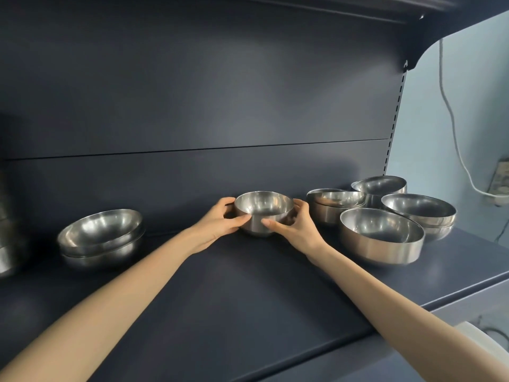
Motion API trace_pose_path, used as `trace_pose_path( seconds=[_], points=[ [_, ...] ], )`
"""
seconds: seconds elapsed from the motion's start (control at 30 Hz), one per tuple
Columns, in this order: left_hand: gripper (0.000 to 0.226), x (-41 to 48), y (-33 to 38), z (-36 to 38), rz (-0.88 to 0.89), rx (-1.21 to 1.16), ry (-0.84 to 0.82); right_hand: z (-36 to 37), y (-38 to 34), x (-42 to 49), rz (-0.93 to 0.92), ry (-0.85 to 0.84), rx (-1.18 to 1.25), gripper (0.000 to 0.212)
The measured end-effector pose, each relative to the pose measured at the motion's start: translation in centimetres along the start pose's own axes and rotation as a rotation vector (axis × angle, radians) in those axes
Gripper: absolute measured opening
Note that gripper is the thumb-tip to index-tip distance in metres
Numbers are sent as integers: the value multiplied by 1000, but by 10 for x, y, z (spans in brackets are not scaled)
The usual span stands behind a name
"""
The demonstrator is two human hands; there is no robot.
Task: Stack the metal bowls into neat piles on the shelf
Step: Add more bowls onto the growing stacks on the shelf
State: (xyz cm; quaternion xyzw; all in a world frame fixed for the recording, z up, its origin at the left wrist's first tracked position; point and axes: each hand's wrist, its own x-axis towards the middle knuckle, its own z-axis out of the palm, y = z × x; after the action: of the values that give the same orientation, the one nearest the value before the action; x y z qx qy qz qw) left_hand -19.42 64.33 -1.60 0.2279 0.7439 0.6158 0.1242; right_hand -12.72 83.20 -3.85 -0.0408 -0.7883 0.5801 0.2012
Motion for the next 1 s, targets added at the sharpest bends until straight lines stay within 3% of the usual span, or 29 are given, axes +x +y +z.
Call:
trace_pose_path(
  seconds=[0.07, 0.2, 0.33, 0.43, 0.73, 0.9, 1.0],
  points=[
    [56, -7, 4, -1, 38, 14, 27, 1, -4, -2, -29, -6, 10, 99],
    [78, -20, 12, -7, 85, 43, 74, 4, -16, -9, -72, -49, 40, 89],
    [76, -34, 15, -14, 154, 53, 124, 8, -27, -18, -104, -67, 66, 94],
    [93, -48, 18, -20, 194, 55, 160, 13, -35, -23, -118, -78, 75, 95],
    [59, -91, 39, -49, 283, -8, 258, 41, -78, -47, -211, -86, 131, 89],
    [59, -121, 50, -75, 331, 9, 309, 66, -104, -65, -252, -108, 154, 90],
    [77, -142, 56, -92, 351, 103, 352, 83, -120, -78, -254, -122, 162, 84]
  ],
)
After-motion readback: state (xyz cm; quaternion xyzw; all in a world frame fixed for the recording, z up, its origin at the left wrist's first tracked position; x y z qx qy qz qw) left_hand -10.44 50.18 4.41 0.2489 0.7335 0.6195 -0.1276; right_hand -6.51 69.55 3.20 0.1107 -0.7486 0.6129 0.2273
